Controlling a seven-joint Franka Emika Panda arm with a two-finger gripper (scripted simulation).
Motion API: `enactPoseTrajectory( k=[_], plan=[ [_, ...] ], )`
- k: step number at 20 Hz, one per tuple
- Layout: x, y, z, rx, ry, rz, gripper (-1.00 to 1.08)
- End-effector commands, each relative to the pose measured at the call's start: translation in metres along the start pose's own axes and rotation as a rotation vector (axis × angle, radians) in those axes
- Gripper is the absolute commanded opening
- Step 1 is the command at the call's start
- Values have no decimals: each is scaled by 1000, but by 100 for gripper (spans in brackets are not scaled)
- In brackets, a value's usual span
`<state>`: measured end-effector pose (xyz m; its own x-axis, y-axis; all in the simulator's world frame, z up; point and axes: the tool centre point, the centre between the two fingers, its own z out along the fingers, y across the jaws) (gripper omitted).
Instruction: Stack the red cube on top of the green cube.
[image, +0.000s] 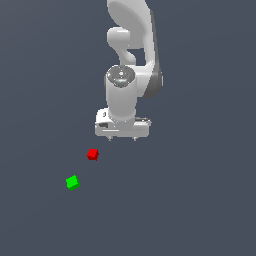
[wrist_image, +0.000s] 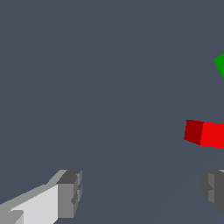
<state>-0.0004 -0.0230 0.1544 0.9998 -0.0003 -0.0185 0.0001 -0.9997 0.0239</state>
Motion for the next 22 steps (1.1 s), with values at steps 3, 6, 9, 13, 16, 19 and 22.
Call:
enactPoseTrajectory(
  k=[3, 6, 9, 13, 16, 19, 22],
  plan=[
    [0, 2, 1, 0, 0, 2, 100],
    [1, 15, 9, 2, 2, 14, 100],
    [3, 37, 21, 4, 4, 34, 100],
    [5, 77, 45, 10, 9, 72, 100],
    [5, 108, 63, 16, 13, 102, 100],
    [6, 130, 76, 20, 15, 122, 100],
    [7, 143, 84, 23, 16, 134, 100]
  ],
)
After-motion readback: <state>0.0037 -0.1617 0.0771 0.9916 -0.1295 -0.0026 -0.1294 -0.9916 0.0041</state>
